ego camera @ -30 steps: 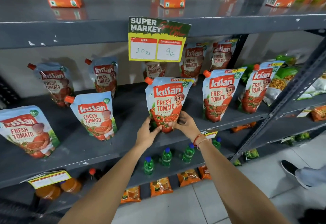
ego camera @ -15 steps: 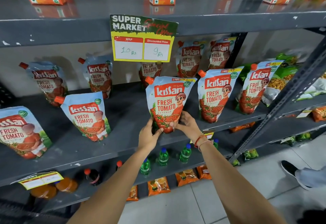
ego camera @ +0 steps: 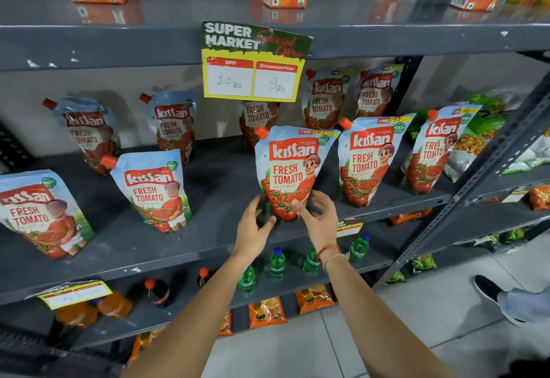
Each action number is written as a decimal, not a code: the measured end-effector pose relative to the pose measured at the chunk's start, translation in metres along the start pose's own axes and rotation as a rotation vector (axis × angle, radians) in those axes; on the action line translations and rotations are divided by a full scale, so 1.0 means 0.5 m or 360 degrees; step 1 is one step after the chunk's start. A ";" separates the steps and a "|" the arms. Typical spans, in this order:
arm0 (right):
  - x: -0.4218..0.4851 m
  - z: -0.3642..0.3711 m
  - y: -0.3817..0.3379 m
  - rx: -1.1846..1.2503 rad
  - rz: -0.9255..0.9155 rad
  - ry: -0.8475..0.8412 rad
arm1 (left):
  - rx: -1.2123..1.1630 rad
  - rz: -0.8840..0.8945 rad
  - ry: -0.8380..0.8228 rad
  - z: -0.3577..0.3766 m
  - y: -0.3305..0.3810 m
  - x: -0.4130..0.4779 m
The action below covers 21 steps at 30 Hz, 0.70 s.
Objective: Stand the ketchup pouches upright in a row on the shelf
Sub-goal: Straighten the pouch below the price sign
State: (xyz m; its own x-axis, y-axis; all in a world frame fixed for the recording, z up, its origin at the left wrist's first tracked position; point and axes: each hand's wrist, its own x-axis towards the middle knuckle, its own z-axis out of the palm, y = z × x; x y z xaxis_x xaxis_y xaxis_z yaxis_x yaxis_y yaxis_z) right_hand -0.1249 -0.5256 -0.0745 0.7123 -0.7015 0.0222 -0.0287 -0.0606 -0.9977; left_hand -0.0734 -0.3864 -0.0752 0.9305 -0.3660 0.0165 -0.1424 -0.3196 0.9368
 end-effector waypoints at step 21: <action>-0.103 0.384 -0.086 -0.0507 0.0177 -0.1340 | 0.0048 -0.0168 0.0060 -0.450 -0.148 -0.011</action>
State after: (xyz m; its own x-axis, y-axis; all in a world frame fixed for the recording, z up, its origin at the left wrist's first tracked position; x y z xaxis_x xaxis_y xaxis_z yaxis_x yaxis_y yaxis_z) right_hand -0.0257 -0.3502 -0.0449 0.9674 0.0288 -0.2517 -0.2313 -0.3048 -0.9239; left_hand 0.0082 -0.1640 -0.0660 0.9528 -0.2957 -0.0681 -0.0522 -0.3809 0.9232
